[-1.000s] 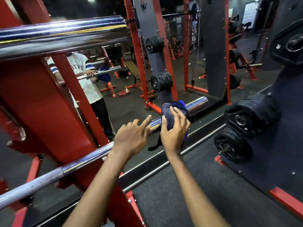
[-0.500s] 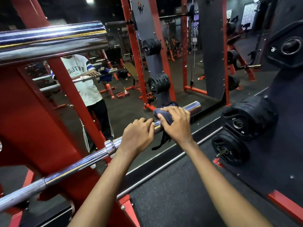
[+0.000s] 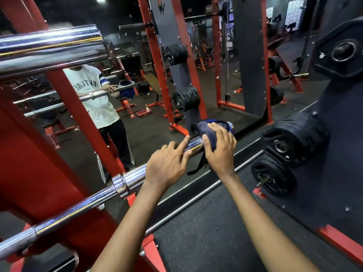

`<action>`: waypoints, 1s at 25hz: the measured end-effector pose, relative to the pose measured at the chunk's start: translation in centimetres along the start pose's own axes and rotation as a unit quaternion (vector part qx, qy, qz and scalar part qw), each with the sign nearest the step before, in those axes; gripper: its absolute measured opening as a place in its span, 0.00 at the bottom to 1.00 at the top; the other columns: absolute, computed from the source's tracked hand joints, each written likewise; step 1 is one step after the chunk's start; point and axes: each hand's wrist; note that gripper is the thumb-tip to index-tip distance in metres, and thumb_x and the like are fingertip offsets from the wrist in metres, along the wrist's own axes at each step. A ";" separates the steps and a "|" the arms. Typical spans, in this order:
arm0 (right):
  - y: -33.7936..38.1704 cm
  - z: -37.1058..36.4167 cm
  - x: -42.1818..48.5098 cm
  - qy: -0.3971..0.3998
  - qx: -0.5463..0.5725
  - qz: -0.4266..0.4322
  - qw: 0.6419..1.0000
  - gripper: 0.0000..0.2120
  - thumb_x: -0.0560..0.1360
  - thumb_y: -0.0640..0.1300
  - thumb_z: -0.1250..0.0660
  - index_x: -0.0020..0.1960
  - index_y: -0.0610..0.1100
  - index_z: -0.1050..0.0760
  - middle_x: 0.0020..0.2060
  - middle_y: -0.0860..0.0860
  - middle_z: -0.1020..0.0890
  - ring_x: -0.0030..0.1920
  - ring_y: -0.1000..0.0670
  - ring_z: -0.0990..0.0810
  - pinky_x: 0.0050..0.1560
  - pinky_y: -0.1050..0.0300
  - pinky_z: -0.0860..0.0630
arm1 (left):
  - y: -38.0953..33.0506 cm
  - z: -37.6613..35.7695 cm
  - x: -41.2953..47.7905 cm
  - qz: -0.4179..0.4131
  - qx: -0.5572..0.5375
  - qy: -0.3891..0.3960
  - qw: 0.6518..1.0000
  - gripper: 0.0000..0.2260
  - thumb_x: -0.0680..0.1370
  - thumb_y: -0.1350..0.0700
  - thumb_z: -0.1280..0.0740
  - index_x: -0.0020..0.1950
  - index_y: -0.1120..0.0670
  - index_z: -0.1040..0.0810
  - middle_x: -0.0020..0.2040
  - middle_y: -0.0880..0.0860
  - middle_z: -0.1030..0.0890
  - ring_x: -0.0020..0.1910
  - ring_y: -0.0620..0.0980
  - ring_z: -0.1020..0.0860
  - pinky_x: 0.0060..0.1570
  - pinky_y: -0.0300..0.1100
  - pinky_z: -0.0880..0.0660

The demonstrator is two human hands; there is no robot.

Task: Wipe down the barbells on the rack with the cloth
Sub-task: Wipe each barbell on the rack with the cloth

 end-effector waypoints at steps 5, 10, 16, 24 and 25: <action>-0.7 -1.4 3.6 -0.171 0.170 -0.253 0.937 0.14 0.81 0.51 0.34 0.62 0.45 0.22 0.59 0.52 0.20 0.61 0.48 0.21 0.63 0.44 0.24 | -0.1 0.4 0.1 0.013 -0.002 0.010 1.000 0.25 0.84 0.36 0.54 0.79 0.40 0.38 0.50 0.49 0.20 0.46 0.54 0.18 0.37 0.48 0.25; -0.2 -1.8 2.8 -0.205 0.377 -0.443 0.787 0.20 0.83 0.56 0.38 0.69 0.45 0.26 0.65 0.47 0.19 0.63 0.48 0.18 0.62 0.53 0.23 | -0.2 0.5 0.2 0.022 0.005 0.018 1.000 0.24 0.83 0.35 0.53 0.78 0.39 0.38 0.49 0.48 0.20 0.47 0.53 0.18 0.37 0.46 0.27; 1.0 -0.3 1.6 -0.046 0.626 -0.563 0.537 0.27 0.84 0.61 0.50 0.58 0.43 0.20 0.49 0.42 0.14 0.45 0.42 0.13 0.45 0.54 0.18 | -0.3 0.4 0.3 0.030 -0.005 0.031 0.999 0.22 0.84 0.39 0.55 0.78 0.39 0.38 0.51 0.48 0.21 0.49 0.53 0.18 0.41 0.48 0.24; 4.8 -0.5 0.4 0.036 0.639 -0.596 0.485 0.28 0.83 0.54 0.53 0.43 0.40 0.21 0.35 0.40 0.15 0.32 0.42 0.14 0.34 0.55 0.18 | -0.1 0.4 0.4 0.025 -0.003 0.037 0.999 0.22 0.85 0.41 0.55 0.78 0.39 0.38 0.59 0.48 0.21 0.51 0.53 0.21 0.48 0.50 0.24; 4.8 -0.3 0.3 0.034 0.627 -0.599 0.497 0.27 0.84 0.54 0.54 0.45 0.40 0.22 0.36 0.40 0.16 0.33 0.43 0.14 0.35 0.55 0.18 | -0.1 0.4 0.5 0.025 -0.005 0.040 0.999 0.22 0.85 0.41 0.56 0.78 0.39 0.37 0.60 0.48 0.21 0.52 0.54 0.20 0.49 0.50 0.24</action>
Point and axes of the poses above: each hand's wrist, its own x-axis towards the middle knuckle, its own z-axis out of the back of the hand, y = z × x
